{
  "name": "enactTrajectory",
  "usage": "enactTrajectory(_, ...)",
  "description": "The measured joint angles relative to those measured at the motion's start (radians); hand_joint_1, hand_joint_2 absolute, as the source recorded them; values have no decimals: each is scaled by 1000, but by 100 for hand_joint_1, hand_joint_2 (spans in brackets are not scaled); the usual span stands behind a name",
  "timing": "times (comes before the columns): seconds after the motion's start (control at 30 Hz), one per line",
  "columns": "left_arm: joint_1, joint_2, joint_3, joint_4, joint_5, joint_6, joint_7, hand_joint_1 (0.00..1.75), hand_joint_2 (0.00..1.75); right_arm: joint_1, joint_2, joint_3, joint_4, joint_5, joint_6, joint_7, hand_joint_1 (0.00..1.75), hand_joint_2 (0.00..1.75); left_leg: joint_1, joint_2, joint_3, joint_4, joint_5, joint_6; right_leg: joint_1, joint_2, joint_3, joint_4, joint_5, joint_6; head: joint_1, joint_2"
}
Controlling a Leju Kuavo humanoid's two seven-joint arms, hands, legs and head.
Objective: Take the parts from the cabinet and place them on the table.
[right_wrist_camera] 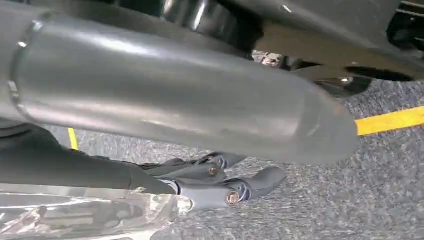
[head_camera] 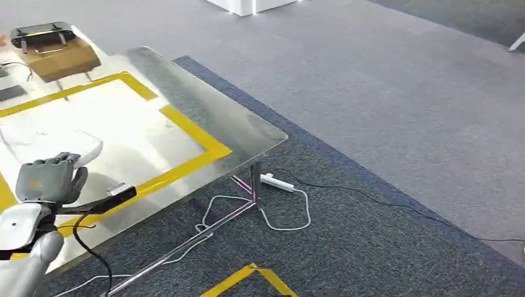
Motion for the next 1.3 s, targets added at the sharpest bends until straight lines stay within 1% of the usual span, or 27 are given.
enactTrajectory(0.07, -1, 0, 0, 0, -1, -1, 0, 175, 175, -2, 0, 0, 0, 0, 0, -1, 0, 0, 1, -30, 2, 0, 1, -2, -1, 31, 83, -182, 97, -11, 0, 0)
enactTrajectory(0.1, -1, -1, 0, 0, -1, -1, 0, 175, 175, -3, 0, 0, 0, 0, 0, -1, 0, 0, 4, -40, 1, 0, 2, -4, -6, 94, 110, -247, 108, -16, -1, 0)
enactTrajectory(0.13, -4, -1, 0, 0, -1, -1, 1, 175, 175, -2, 0, 0, 0, 0, 1, -2, 0, 0, 0, -53, -5, 3, 3, -11, -14, 119, 120, -268, 100, -17, -3, 0)
enactTrajectory(0.23, 0, 0, 0, 2, -2, -4, 1, 175, 175, -3, 0, 0, 0, 1, 7, -3, 0, 0, 17, -92, -13, -9, 17, -36, -1, 85, 129, -265, 102, -23, 0, 0)
enactTrajectory(0.27, 1, 4, 0, 2, -2, -5, 2, 175, 175, -4, 2, 0, 0, 1, 11, -3, 0, 0, 15, -94, -16, -9, 16, -41, -10, 66, 134, -281, 109, -33, -2, 0)
enactTrajectory(0.3, 2, 5, 0, 3, -2, -6, 2, 175, 175, -6, 1, 0, 0, 1, 14, -5, 0, 0, 6, -26, -22, 4, 3, -45, -9, 55, 139, -287, 113, -38, -5, 0)
enactTrajectory(0.33, -5, 6, 0, 4, -3, -8, 3, 175, 175, -6, 2, 0, 0, 1, 14, -6, 0, 0, 4, 24, -42, 48, -28, -50, -8, 40, 142, -290, 113, -44, -16, 0)
enactTrajectory(0.4, -11, 4, -2, 6, -4, -8, 3, 175, 175, -2, 1, 0, 0, 1, 16, -6, 0, 0, 6, 55, -120, 213, -108, -58, -5, 6, 142, -289, 110, -48, -15, 0)
enactTrajectory(0.43, -9, 4, -3, 8, -5, -10, 3, 175, 175, -2, 0, 0, 0, 1, 15, -6, 0, 0, 7, 57, -152, 282, -129, -61, -5, -10, 142, -289, 109, -49, -15, 0)
enactTrajectory(0.47, -8, 5, -3, 11, -5, -11, 3, 175, 175, -2, 0, 0, 0, 1, 16, -6, 0, 0, 9, 57, -160, 298, -123, -64, -5, -25, 142, -289, 108, -48, -15, 0)
enactTrajectory(0.5, -8, 5, -3, 13, -5, -11, 4, 175, 175, -3, 0, 0, 0, 2, 16, -6, 0, 0, 9, 58, -142, 267, -93, -65, -5, -41, 144, -289, 106, -47, -16, 0)
enactTrajectory(0.57, -9, 6, -3, 13, -11, -12, 6, 175, 175, -4, 0, 0, 0, 5, 16, -7, 0, 0, 9, 82, -57, 111, -14, -64, -5, -67, 151, -289, 101, -42, -16, 0)
enactTrajectory(0.6, -10, 6, -3, 13, -12, -14, 8, 175, 175, -5, 0, 0, 0, 6, 16, -10, 0, 0, 6, 136, -3, 21, 16, -61, 0, -78, 157, -288, 97, -35, -16, 0)
enactTrajectory(0.63, -17, 6, -3, 14, -18, -14, 10, 175, 175, -5, 0, 0, 0, 7, 15, -13, 0, 0, -7, 172, 12, -17, 2, -59, 10, -86, 156, -280, 89, -29, -20, 0)
enactTrajectory(0.67, -17, 4, -5, 14, -23, -13, 11, 175, 175, -7, 0, 0, 0, 7, 15, -13, 0, 0, -1, 150, 7, -13, 5, -40, 13, -96, 158, -282, 87, -26, -13, 0)
enactTrajectory(0.77, -15, 6, -6, 21, -32, -10, 16, 175, 175, -8, 0, 0, 0, 10, 15, -15, 0, 0, -2, 111, 4, -15, 4, -23, 11, -134, 171, -287, 78, -15, -11, 0)
enactTrajectory(0.8, -15, 6, -7, 21, -32, -9, 16, 175, 175, -9, 0, 0, 0, 10, 15, -16, 0, 0, 3, 101, 6, -16, 7, -17, 6, -91, 164, -275, 68, -3, -9, 0)
enactTrajectory(0.83, -19, 6, -7, 22, -35, -8, 16, 175, 175, -9, 0, 0, 0, 10, 15, -18, 0, 0, 6, 89, 5, -16, 8, -10, 5, -35, 146, -229, 36, 1, -5, 0)
enactTrajectory(0.9, -24, 3, -11, 28, -46, -7, 16, 175, 175, -7, 0, 0, 0, 13, 16, -18, 0, 0, 7, 64, 2, -16, 9, -4, 4, -5, 67, -59, -43, 3, -2, 0)
enactTrajectory(0.93, -24, 2, -15, 34, -54, -6, 16, 175, 175, -5, 0, 0, 0, 14, 16, -18, 0, 0, 7, 51, 2, -16, 9, -4, 4, -4, 29, 14, -69, 3, -2, 0)
enactTrajectory(0.97, -24, 2, -19, 43, -60, -6, 16, 175, 175, -5, 0, 0, 0, 15, 16, -18, 0, 0, 7, 40, 2, -16, 9, -4, 4, -4, 6, 47, -68, 2, -2, 0)
enactTrajectory(1.03, -31, 1, -32, 71, -81, 1, 8, 175, 175, -8, 0, 0, 0, 17, 17, -22, 0, 0, 9, 17, 2, -15, 10, -5, 2, -2, 36, -40, 4, 0, -2, 0)
enactTrajectory(1.1, -46, -2, -49, 102, -97, 20, -2, 175, 175, -12, 0, 1, 0, 17, 18, -31, 0, 0, 13, 0, 4, -13, 10, -10, -5, 5, 114, -217, 95, 1, -2, 0)
enactTrajectory(1.13, -53, -1, -56, 115, -100, 29, -3, 175, 175, -16, 0, 1, 0, 16, 18, -38, 0, 0, 8, -7, 1, -9, 10, -18, -7, 19, 130, -260, 90, 5, 0, 0)
enactTrajectory(1.17, -60, -1, -64, 129, -103, 36, -3, 175, 175, -19, 0, 1, 0, 16, 18, -43, 0, 0, 6, -11, -4, -5, 11, -24, -9, 24, 135, -270, 91, -5, 0, 0)
enactTrajectory(1.23, -76, 0, -92, 159, -103, 40, 3, 175, 175, -22, 0, 1, 0, 15, 23, -50, 0, 0, 5, -10, -8, -9, 18, -6, -11, 26, 134, -273, 98, -3, 0, 0)
enactTrajectory(1.3, -92, 0, -113, 186, -103, 42, 3, 175, 175, -22, 0, 1, 0, 13, 31, -53, 0, 0, 6, -4, -6, -15, 20, -4, -7, 31, 130, -272, 102, -9, -1, 0)
